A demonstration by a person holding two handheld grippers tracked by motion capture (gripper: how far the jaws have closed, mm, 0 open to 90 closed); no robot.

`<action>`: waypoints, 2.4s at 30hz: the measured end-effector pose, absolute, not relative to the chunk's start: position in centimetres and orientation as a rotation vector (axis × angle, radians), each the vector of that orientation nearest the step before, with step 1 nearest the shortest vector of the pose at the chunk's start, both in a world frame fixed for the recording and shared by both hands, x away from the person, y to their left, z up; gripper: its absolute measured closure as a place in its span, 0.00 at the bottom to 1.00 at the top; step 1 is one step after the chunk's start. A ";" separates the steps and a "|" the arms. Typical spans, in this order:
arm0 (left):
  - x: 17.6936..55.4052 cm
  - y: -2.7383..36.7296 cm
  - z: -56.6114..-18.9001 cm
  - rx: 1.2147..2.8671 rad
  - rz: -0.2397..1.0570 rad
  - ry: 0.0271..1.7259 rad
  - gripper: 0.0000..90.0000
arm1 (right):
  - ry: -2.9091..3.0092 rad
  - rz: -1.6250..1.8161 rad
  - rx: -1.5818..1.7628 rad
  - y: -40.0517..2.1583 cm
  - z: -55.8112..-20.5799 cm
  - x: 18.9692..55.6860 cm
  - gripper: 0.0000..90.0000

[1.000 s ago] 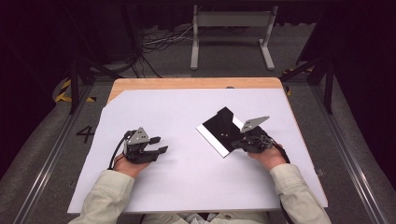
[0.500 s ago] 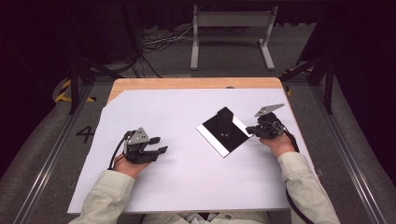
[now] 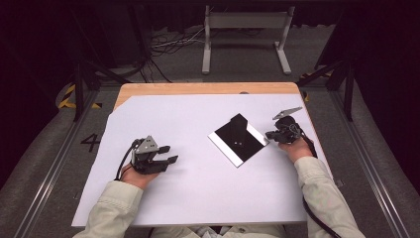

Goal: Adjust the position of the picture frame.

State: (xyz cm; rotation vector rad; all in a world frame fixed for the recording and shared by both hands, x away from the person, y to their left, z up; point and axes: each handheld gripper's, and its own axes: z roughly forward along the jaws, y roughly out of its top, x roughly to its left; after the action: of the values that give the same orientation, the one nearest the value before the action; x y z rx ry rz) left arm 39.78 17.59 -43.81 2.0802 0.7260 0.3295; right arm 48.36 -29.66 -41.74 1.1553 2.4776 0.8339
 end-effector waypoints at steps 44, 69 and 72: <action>39.8 17.4 -43.8 2.088 0.326 0.726 0.55 | 2.740 0.851 0.793 -22.7 -42.4 41.9 1.00; 39.8 17.3 -43.9 2.091 0.322 0.723 0.55 | 2.818 0.863 0.617 -18.0 -42.3 41.7 1.00; 39.8 17.5 -43.9 2.087 0.323 0.729 0.55 | 2.798 0.892 0.617 -18.1 -41.8 42.0 1.00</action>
State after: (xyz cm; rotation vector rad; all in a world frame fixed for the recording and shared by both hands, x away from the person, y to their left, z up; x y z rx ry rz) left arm 39.75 17.45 -43.89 2.0872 0.7293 0.3229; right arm 42.04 -18.07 -41.83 0.6172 2.7985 0.8924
